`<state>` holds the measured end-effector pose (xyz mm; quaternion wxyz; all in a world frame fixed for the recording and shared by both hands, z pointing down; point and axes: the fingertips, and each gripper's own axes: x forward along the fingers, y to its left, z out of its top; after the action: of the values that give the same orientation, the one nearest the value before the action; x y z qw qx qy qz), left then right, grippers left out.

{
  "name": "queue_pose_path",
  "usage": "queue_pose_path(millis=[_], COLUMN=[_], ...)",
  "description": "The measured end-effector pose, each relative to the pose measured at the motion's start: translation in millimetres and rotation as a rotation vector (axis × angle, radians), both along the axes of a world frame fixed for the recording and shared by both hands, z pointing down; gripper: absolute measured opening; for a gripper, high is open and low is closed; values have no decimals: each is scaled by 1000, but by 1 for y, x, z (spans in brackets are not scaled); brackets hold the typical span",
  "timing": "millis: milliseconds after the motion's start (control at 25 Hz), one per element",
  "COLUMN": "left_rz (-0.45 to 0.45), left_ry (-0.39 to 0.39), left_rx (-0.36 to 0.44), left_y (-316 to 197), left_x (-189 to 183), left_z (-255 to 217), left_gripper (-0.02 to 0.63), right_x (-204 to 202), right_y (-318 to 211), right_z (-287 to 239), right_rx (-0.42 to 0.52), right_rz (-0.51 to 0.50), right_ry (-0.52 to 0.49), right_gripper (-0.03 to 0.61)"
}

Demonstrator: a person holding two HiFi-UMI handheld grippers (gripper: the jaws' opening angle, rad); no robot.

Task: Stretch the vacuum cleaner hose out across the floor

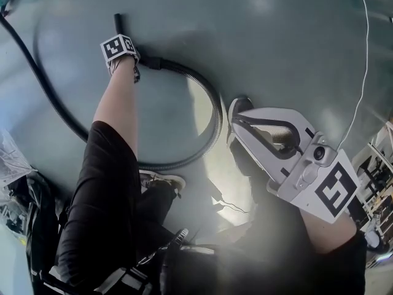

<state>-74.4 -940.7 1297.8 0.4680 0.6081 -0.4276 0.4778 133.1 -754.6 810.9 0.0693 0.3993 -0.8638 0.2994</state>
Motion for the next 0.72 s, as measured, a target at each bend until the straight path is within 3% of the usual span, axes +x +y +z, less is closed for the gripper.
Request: queue_pose_path(millis=[200,400,560,720], left_rz=[2,-2,-3,79], left_ry=[51,114,193,258], left_rx=[13,67,174,333], left_y=[19,25,32,50], left_x=[-4,6,-3,-15], left_z=[-80,-181,-281,-413], left_gripper=[187,170,161,156], right_x=[-30,-52,-88,-105], right_y=[10,-2,3,3], right_z=[-41,-105,-160,-218], right_rx=[8,9,-5,-9], right_rz=[-47,-20,-71,-95], right_ry=[24,9,-10,-21], right_gripper=[3,3,3,3])
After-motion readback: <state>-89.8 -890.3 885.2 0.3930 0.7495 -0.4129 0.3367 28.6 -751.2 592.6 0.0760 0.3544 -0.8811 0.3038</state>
